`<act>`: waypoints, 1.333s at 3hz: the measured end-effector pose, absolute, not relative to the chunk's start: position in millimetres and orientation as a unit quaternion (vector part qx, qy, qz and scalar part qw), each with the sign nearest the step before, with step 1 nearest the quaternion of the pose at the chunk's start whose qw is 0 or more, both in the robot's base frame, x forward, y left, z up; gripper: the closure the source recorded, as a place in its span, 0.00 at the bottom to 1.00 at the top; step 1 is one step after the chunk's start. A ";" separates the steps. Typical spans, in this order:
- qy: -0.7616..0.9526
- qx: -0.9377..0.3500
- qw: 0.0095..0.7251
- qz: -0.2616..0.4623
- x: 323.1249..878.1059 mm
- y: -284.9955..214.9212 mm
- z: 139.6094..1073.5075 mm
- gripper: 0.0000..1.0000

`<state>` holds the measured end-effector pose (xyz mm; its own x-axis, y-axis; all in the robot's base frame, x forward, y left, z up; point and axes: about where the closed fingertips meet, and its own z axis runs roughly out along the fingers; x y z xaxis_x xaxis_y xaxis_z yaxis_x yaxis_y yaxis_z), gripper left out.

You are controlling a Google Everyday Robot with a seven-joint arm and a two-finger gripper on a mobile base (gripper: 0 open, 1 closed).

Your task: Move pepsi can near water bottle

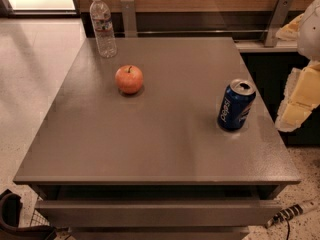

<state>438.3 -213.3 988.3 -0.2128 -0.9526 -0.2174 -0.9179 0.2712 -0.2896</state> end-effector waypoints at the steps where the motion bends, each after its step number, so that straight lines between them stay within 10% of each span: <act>1: 0.777 -0.602 0.178 -0.049 438.3 -213.3 988.4 0.00; 4: 0.758 -0.537 0.360 0.086 464.8 -231.2 965.3 0.00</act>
Offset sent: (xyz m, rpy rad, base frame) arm 0.0126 -0.0303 -0.0064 0.2303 -0.0133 -0.0576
